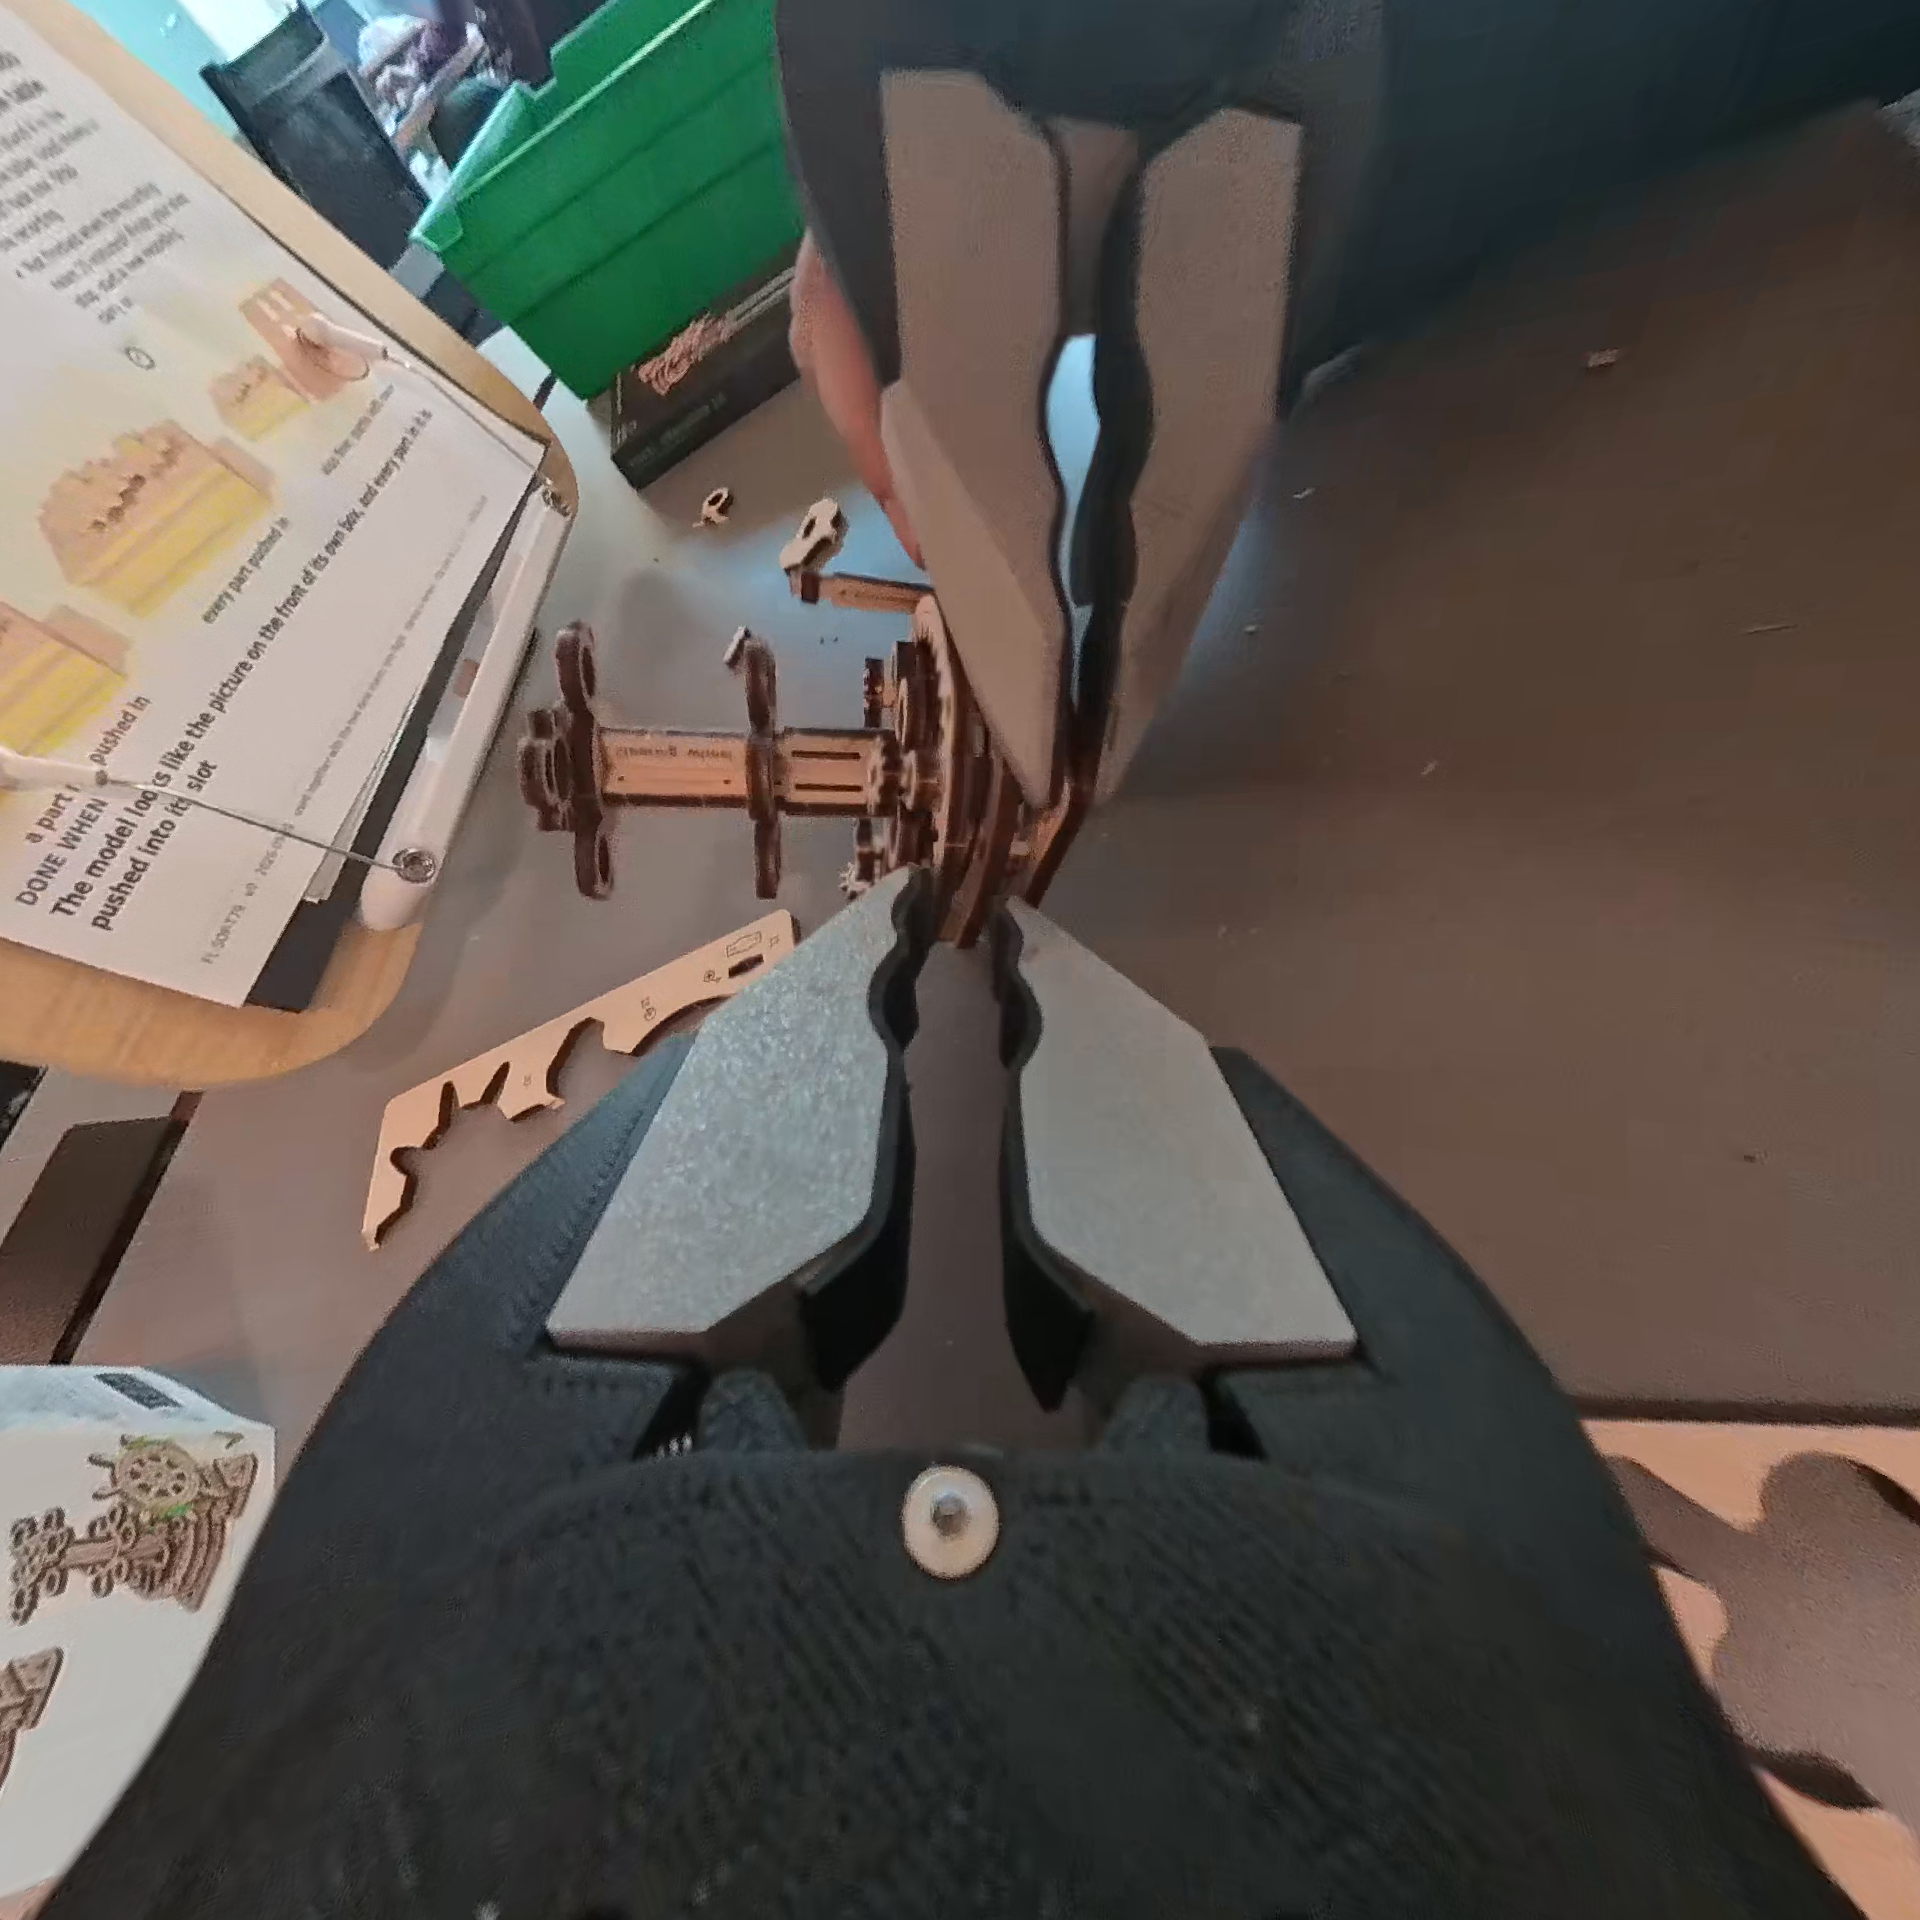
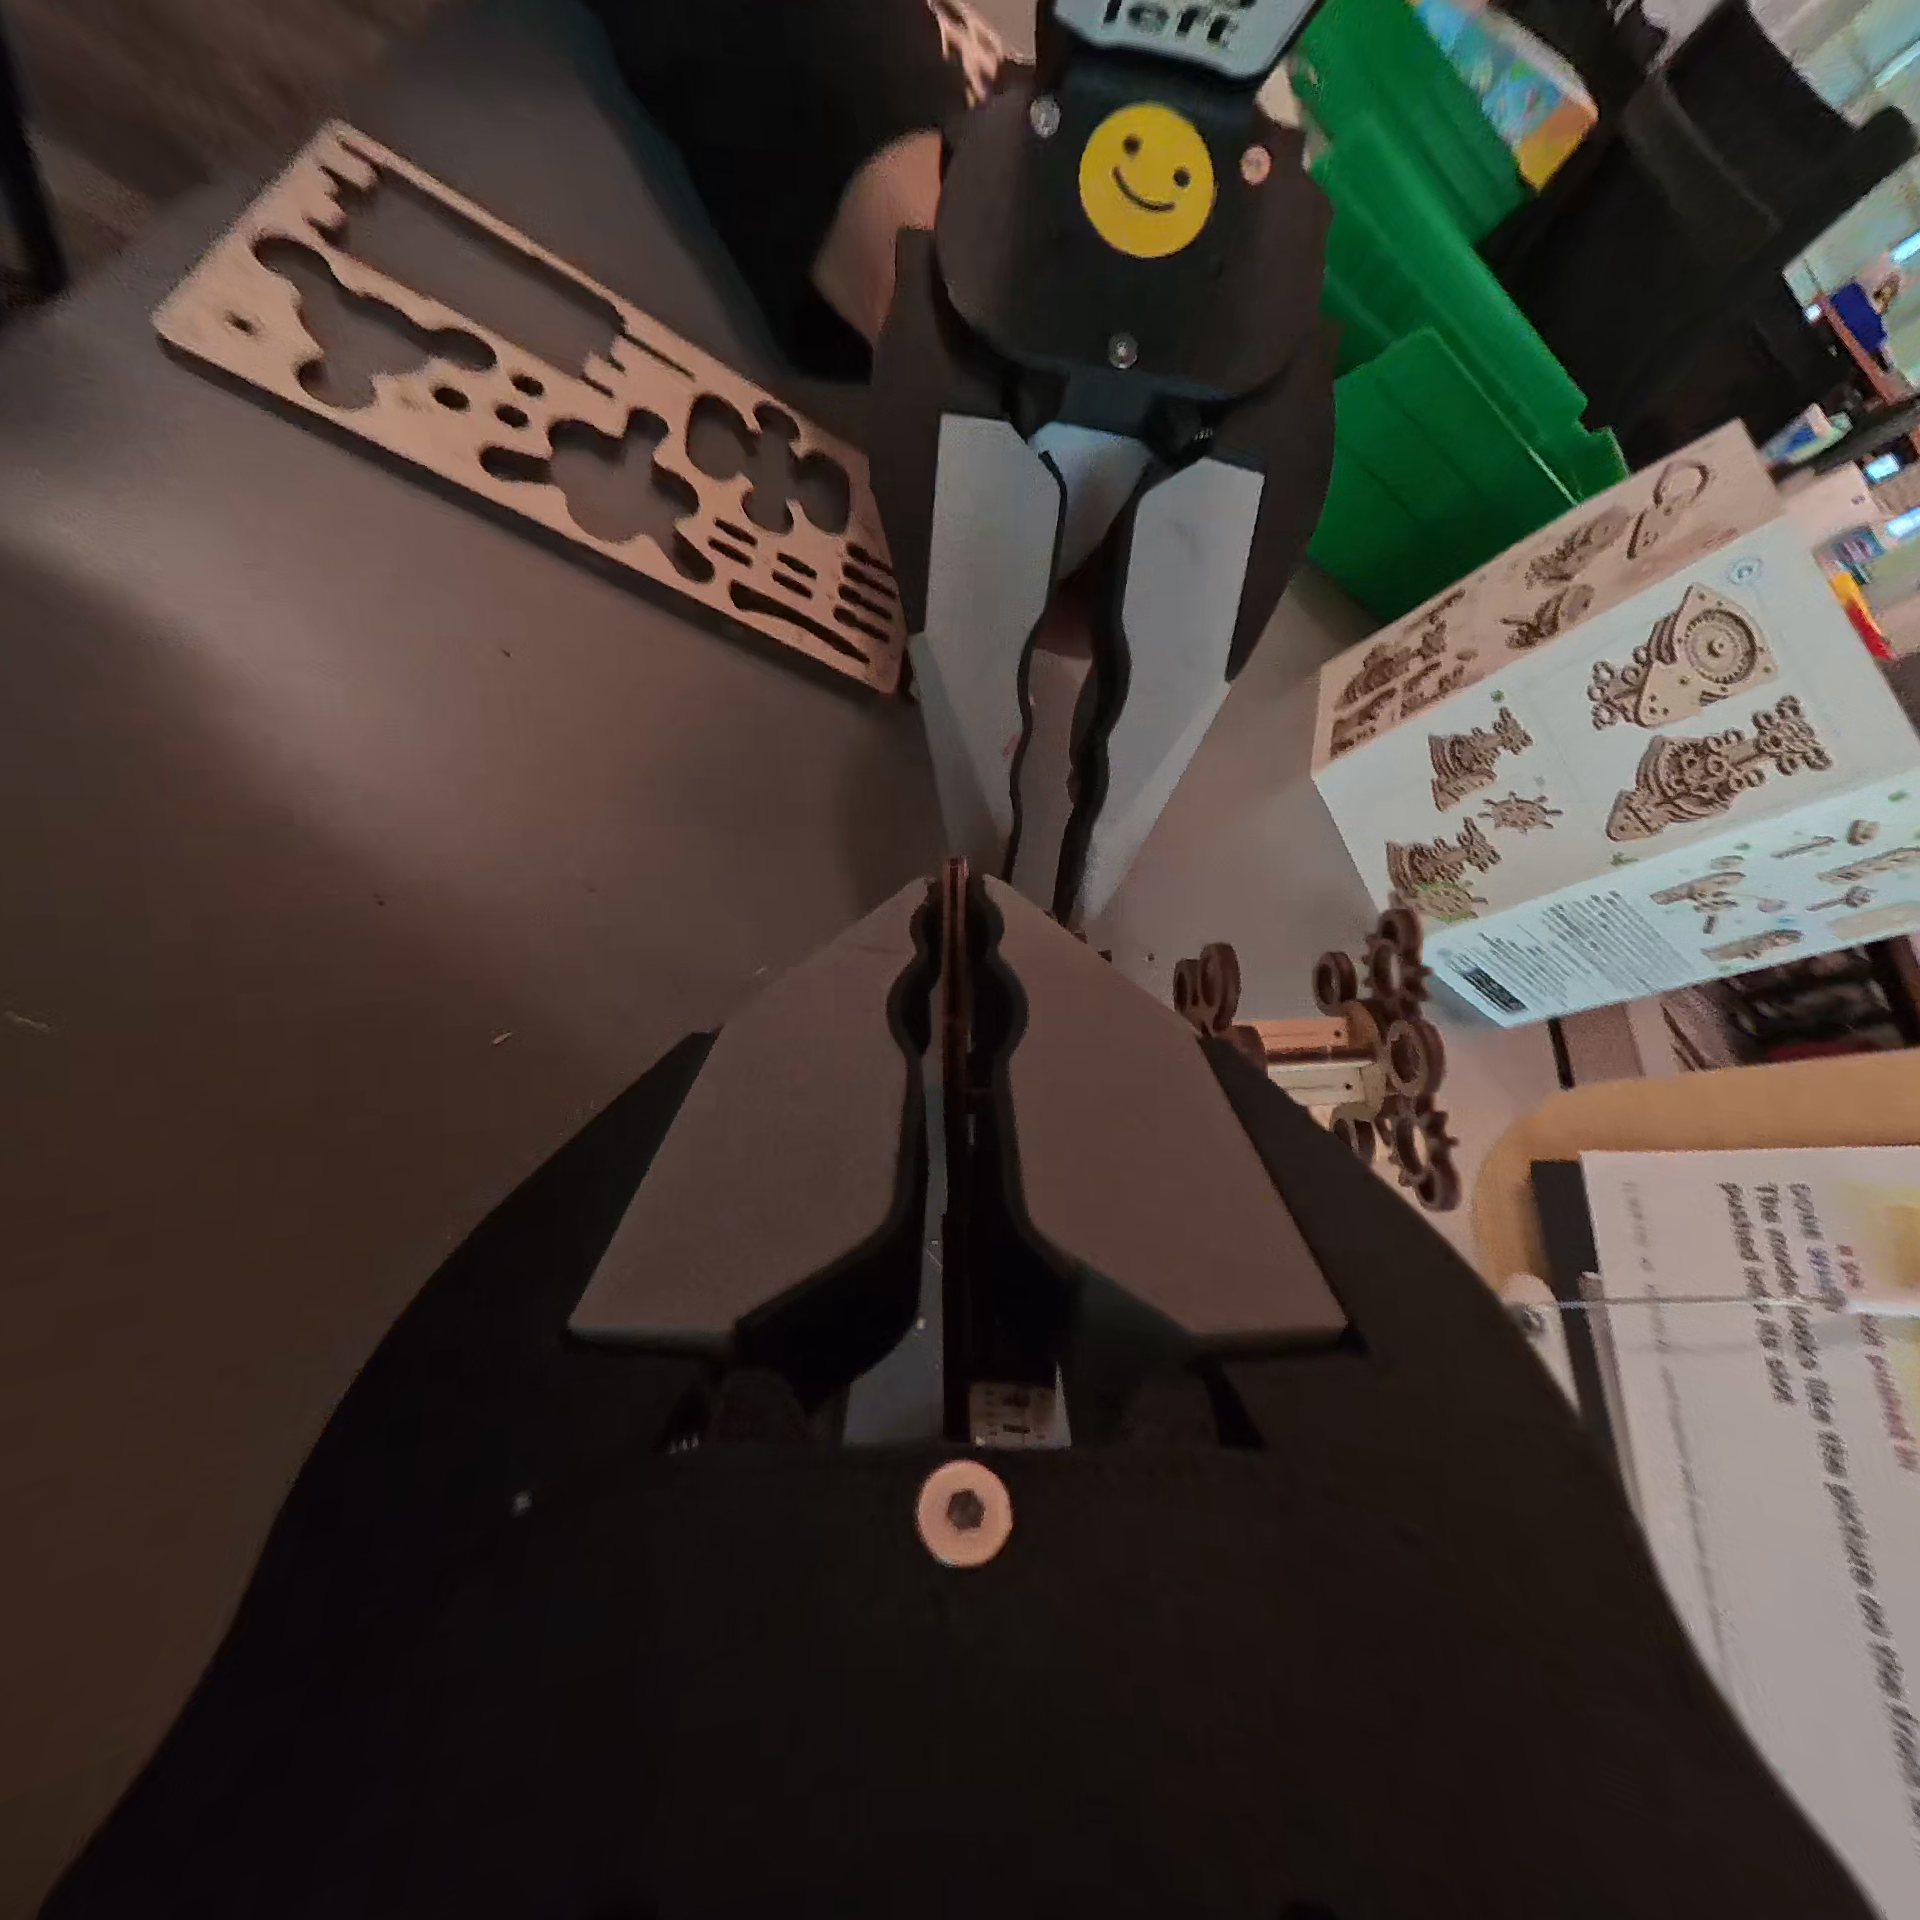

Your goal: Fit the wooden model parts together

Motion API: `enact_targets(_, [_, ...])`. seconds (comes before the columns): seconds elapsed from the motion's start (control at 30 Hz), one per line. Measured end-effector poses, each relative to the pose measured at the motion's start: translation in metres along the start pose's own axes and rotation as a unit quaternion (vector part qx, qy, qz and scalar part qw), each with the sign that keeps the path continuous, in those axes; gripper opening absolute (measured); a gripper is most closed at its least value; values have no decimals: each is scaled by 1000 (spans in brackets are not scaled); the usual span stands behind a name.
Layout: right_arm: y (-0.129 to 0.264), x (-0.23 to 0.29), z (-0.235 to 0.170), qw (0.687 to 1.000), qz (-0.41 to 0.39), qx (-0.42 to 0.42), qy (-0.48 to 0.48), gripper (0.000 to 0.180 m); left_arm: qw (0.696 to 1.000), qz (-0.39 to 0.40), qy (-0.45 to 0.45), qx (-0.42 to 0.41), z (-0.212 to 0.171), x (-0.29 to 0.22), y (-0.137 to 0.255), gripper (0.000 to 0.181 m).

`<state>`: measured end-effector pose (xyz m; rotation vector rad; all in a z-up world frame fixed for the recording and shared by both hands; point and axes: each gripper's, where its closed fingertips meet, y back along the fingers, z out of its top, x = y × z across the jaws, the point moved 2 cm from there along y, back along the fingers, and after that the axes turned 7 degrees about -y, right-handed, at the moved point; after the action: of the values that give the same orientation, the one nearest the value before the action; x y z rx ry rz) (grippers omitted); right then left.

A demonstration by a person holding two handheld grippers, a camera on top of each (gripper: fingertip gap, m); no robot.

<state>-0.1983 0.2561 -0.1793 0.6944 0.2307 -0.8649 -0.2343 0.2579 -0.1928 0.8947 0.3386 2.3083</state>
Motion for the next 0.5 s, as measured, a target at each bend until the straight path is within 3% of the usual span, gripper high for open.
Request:
enact_targets(0.17, [-4, 2, -4, 997, -32, 55, 38, 1, 999, 27, -23, 17, -3, -1, -4, 8])
enact_targets(0.3, [-9, 5, -10, 983, -63, 113, 131, 0, 999, 25, -36, 20, 3, -4, -6, 8])
enact_targets(0.5, [-6, -3, -9, 991, -66, 87, 81, 0, 999, 32, -34, 16, 4, 3, -1, 8])
